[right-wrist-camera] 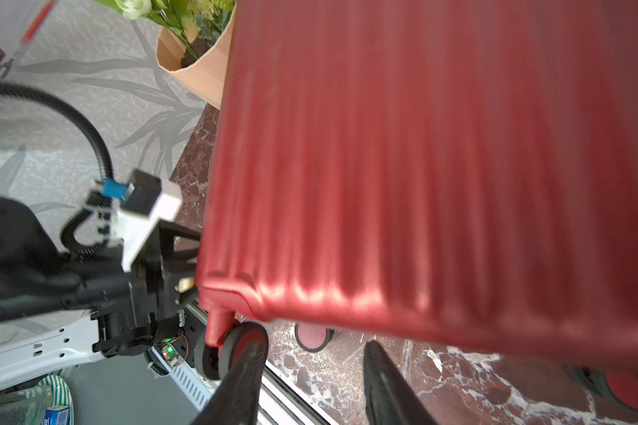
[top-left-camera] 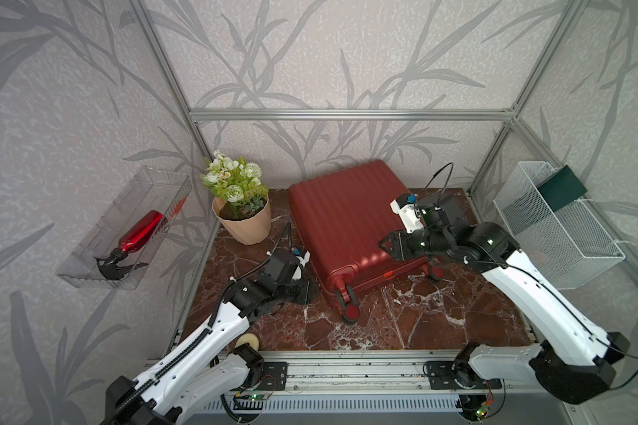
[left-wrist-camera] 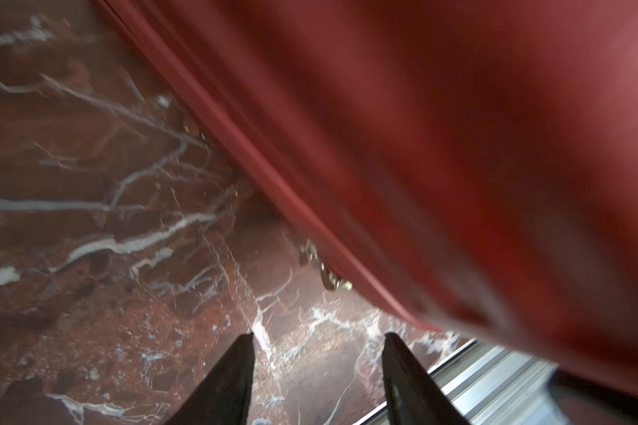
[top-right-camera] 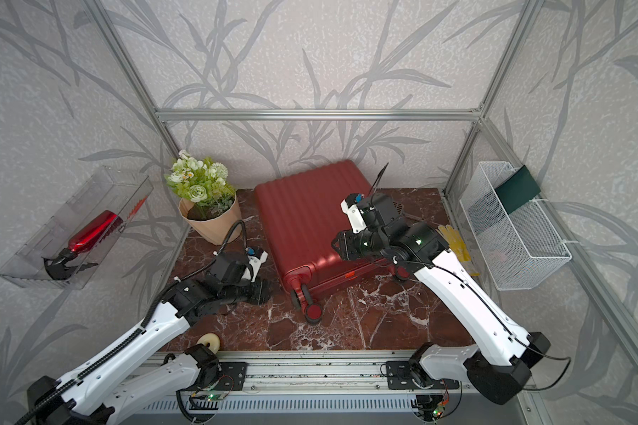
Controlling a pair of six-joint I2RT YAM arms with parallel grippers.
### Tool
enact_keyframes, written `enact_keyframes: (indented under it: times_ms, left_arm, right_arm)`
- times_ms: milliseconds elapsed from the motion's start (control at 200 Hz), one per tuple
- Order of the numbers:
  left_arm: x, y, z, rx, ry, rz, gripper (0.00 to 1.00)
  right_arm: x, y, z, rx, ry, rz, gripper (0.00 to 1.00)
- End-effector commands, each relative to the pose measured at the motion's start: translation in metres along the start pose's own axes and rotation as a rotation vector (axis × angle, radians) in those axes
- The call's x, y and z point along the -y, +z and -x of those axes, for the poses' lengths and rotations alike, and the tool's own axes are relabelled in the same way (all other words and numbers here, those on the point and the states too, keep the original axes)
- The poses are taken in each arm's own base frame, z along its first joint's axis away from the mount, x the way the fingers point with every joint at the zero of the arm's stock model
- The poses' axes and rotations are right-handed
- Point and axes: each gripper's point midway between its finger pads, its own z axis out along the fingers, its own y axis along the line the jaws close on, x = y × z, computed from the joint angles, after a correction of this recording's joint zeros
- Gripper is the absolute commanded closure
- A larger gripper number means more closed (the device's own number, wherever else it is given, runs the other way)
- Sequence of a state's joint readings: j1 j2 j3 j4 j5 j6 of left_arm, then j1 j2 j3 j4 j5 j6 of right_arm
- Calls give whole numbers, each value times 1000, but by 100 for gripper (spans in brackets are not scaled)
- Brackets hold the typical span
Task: Open the suitcase zippers
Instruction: Adjust the suitcase at the center of the board.
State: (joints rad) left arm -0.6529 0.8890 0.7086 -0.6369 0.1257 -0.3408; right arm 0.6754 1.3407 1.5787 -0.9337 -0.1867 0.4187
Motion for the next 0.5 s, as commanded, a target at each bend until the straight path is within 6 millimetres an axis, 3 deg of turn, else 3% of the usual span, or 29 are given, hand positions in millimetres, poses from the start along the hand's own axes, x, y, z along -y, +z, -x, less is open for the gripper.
enact_keyframes:
  times_ms: [0, 300, 495]
  left_arm:
    - [4, -12, 33, 244, 133, 49, 44]
    - [-3, 25, 16, 415, 76, 94, 49]
    - [-2, 17, 8, 644, 227, 100, 49]
  right_arm:
    - [-12, 19, 12, -13, -4, 49, 54]
    - [-16, 52, 24, -61, -54, 63, 55]
    - [-15, 60, 25, -87, -101, 63, 55]
